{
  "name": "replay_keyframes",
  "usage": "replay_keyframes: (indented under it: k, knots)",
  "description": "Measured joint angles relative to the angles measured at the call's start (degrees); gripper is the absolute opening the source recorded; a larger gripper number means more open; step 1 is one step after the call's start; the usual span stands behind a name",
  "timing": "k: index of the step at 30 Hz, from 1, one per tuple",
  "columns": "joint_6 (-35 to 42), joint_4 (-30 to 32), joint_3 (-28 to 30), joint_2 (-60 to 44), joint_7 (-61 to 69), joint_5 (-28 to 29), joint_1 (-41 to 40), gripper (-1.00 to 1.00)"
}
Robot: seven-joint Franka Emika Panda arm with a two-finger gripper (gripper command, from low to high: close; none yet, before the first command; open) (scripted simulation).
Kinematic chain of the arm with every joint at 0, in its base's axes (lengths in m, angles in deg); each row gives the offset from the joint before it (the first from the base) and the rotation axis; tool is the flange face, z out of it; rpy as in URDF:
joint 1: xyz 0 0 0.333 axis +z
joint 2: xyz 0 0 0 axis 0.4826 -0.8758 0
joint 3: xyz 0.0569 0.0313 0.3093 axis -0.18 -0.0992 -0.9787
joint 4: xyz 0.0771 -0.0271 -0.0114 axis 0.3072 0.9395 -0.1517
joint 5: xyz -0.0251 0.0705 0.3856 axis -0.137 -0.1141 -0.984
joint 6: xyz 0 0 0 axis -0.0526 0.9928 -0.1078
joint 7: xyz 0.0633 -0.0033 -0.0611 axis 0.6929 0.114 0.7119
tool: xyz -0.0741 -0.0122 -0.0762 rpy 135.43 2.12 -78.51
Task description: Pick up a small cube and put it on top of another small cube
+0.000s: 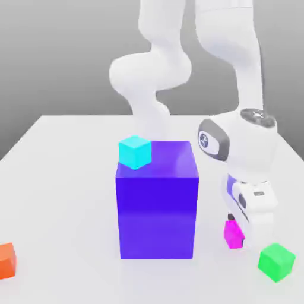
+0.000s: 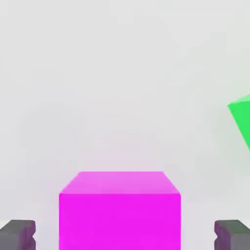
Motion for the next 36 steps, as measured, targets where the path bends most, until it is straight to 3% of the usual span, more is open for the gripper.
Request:
replay_keyframes:
  k: [5, 12, 22, 27, 28, 36]
  knots:
    - [-0.13, -0.05, -0.03, -0.27, -0.05, 0.08, -0.04, -1.0]
    - [10.34, 1.6, 0.2, 11.79, 0.4, 0.51, 0.07, -1.0]
    - [24.01, -14.55, -1.94, 9.18, 18.98, 1.01, -1.67, -1.0]
    - [19.18, -17.43, -2.04, 1.68, 21.46, 1.59, -1.59, -1.0]
    - [17.68, -17.54, -1.96, 0.03, 21.4, 1.71, -1.56, 1.0]
    - [18.63, -17.54, -2.04, 1.14, 21.52, 1.64, -1.58, 1.0]
